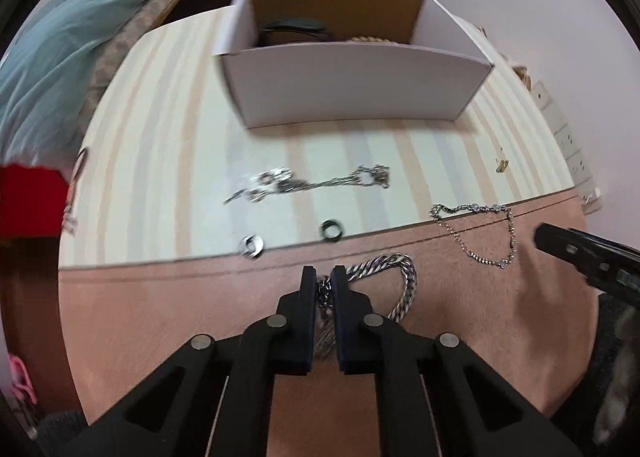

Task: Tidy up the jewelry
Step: 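Grasp the thick silver chain bracelet with the left tool while the right tool grasps the thin silver chain, then lower the thick chain into the box with the left tool while the right tool releases the thin chain there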

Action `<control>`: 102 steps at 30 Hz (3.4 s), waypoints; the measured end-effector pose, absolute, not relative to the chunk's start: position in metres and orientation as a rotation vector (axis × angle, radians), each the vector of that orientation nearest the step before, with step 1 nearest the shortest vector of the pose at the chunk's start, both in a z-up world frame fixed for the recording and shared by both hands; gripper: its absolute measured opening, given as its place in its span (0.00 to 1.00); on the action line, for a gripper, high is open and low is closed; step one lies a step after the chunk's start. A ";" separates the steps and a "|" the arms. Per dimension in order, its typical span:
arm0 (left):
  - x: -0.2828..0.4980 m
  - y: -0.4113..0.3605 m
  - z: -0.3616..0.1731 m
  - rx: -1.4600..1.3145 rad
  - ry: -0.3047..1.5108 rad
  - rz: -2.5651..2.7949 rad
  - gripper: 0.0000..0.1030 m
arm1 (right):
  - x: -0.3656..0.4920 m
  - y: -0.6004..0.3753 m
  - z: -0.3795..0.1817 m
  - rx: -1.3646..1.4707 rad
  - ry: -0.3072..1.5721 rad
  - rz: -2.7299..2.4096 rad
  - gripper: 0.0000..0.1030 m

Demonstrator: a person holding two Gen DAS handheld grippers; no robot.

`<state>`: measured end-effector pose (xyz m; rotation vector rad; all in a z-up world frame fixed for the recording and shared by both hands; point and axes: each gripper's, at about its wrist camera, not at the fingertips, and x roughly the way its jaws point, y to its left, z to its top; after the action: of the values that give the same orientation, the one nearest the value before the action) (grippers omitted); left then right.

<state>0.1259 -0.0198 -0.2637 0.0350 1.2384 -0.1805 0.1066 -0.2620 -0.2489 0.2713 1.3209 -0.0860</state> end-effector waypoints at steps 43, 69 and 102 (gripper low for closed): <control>0.140 0.021 -0.142 -0.204 1.108 -0.325 0.05 | 0.105 -0.204 -0.120 0.245 1.116 0.201 0.00; 0.291 0.005 -0.163 -0.128 1.250 -0.303 0.15 | 0.302 -0.197 -0.127 0.186 1.212 0.247 0.00; 0.238 0.017 -0.174 0.058 1.101 0.037 1.00 | 0.218 -0.206 -0.156 0.012 1.232 -0.062 0.93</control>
<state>0.2379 0.0174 -0.1740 0.0583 1.1007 0.0366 0.2182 -0.2056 -0.1560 0.0123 1.2321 -0.0619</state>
